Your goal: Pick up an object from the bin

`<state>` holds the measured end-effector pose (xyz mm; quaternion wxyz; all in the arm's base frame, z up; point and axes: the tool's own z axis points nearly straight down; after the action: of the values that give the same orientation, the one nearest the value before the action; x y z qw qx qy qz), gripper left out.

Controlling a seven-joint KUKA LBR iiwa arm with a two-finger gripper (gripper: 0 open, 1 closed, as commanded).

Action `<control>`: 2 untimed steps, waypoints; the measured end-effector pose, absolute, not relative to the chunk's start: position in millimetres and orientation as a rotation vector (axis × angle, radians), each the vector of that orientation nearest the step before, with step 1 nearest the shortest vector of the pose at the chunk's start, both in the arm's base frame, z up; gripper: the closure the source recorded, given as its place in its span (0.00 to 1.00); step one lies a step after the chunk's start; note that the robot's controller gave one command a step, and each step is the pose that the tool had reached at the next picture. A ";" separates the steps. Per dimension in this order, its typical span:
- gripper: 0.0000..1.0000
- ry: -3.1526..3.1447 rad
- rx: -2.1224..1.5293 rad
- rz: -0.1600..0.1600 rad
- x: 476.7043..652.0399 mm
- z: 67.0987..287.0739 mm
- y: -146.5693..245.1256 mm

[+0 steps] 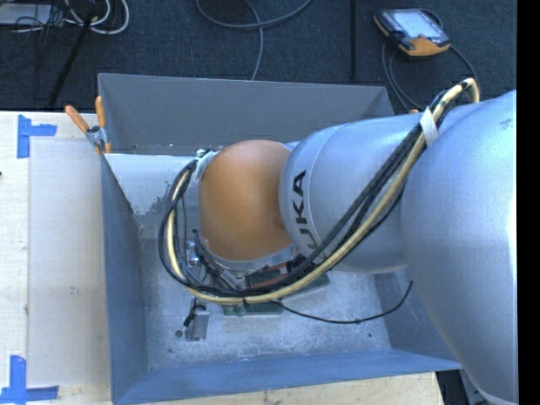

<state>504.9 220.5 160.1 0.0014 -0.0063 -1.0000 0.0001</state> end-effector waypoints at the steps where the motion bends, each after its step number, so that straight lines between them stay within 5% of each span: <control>1: 0.00 -3.139 -0.020 0.000 504.9 160.1 220.5; 2: 0.00 -3.141 0.041 -0.002 534.7 143.2 174.2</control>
Offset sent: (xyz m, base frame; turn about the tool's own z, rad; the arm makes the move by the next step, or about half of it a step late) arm 0.0428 -0.0703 -0.0240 -0.0388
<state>534.7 174.2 143.2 -0.0001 0.0131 -0.9999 -0.0006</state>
